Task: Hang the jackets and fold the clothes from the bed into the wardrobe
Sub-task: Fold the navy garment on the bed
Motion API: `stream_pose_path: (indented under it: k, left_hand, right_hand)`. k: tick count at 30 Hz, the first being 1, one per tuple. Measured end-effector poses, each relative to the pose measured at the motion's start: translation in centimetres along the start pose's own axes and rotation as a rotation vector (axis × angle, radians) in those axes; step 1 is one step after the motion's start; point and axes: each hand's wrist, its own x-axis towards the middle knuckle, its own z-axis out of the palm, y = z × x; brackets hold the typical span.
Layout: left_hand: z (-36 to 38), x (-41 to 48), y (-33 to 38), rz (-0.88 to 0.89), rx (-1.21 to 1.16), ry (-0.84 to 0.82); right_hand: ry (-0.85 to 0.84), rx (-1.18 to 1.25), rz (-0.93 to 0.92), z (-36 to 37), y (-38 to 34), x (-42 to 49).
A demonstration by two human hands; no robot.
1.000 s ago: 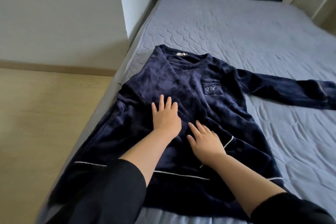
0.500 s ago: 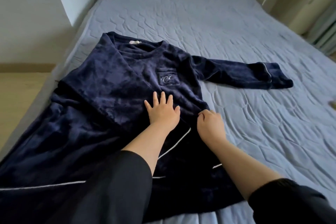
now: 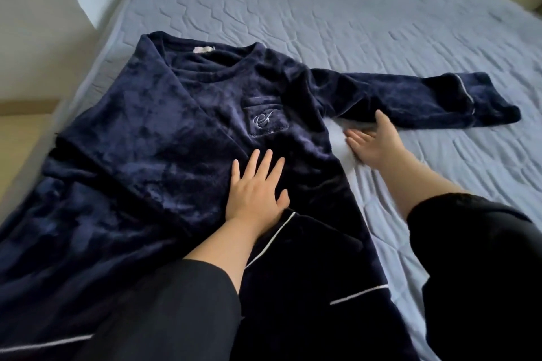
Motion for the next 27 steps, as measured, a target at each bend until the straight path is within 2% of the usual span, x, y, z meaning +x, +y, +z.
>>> stream_pose_path:
  k: [3,5,8,10,12,14,18,21,22,23,24,25,27]
  left_hand:
    - [0.0,0.1,-0.1,-0.004,0.001,0.003]
    - [0.0,0.0,0.0,-0.001,-0.006,0.004]
    - [-0.1,-0.1,0.0,0.007,-0.012,-0.003]
    - [-0.2,-0.1,-0.1,0.012,-0.009,-0.014]
    - [-0.4,-0.2,-0.1,0.007,-0.018,-0.022]
    - [-0.4,-0.1,-0.1,0.004,-0.019,-0.032]
    - [-0.2,-0.1,-0.1,-0.003,-0.011,-0.042]
    - [-0.3,0.1,-0.1,-0.018,-0.046,-0.045]
    - [-0.3,0.1,-0.1,-0.016,-0.055,-0.049]
    - [-0.3,0.0,-0.2,-0.008,-0.050,-0.043]
    - [-0.3,-0.3,-0.3,-0.011,-0.077,-0.028]
    - [-0.3,-0.4,-0.3,-0.032,-0.167,0.002]
    - [-1.6,-0.2,-0.4,-0.160,-0.622,0.106]
  right_hand:
    - [0.040,0.126,-0.073,1.1,-1.2,1.6]
    - [0.067,0.054,-0.159,1.7,-1.9,1.7]
    - [0.161,-0.205,-0.318,1.2,-3.0,2.4]
    - [0.357,-0.560,-0.362,0.8,-3.8,3.3]
    - [0.525,-0.783,-0.437,0.8,-5.2,3.0]
    - [0.551,-1.091,-0.418,0.4,-6.3,2.6]
    - [0.568,-1.305,-0.534,1.5,-7.4,1.3]
    - [0.383,-0.924,-0.651,3.5,-7.0,-1.0]
    - [0.343,-0.926,-0.725,4.0,-6.6,-1.8]
    - [0.316,-0.970,-0.795,4.6,-5.7,-3.0]
    - [0.240,-1.134,-0.925,5.2,-4.5,-4.5]
    - [0.105,-1.301,-1.127,5.7,-3.0,-6.2]
    - [-0.243,-1.655,-1.563,6.1,-0.1,-9.5]
